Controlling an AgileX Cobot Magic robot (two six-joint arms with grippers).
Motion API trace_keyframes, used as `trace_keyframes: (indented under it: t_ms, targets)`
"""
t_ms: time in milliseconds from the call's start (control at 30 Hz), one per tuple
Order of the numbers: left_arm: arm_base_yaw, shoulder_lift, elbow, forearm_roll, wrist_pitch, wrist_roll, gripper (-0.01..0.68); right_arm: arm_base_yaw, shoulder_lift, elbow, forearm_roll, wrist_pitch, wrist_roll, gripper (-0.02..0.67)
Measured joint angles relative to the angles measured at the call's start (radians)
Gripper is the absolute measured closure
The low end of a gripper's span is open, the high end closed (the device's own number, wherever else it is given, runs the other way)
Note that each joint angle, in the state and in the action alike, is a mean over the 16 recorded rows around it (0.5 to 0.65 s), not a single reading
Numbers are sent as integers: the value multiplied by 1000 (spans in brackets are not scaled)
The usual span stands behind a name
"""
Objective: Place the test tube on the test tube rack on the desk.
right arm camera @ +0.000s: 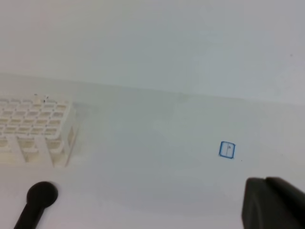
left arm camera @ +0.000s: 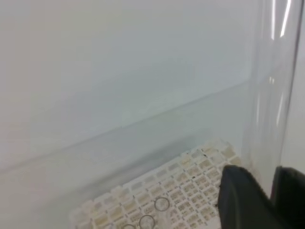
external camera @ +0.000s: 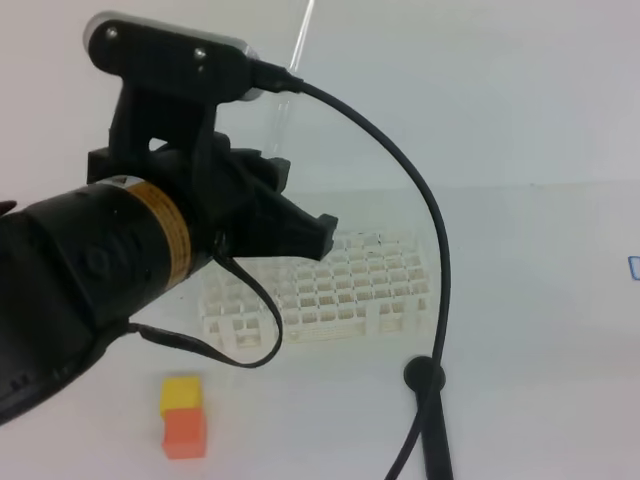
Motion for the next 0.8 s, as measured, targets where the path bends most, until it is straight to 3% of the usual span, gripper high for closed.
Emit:
trace_keyframes:
  t_ms: [400, 567, 800]
  targets:
    - [201, -60, 0, -200, 63, 44, 673, 0, 0, 0, 0, 24, 0, 650]
    - [257, -126, 2, -332, -9, 134, 673, 0, 0, 0, 1, 31, 0, 650]
    - [273, -234, 58, -414, -212, 204, 674, 0, 0, 0, 3, 34, 0, 650]
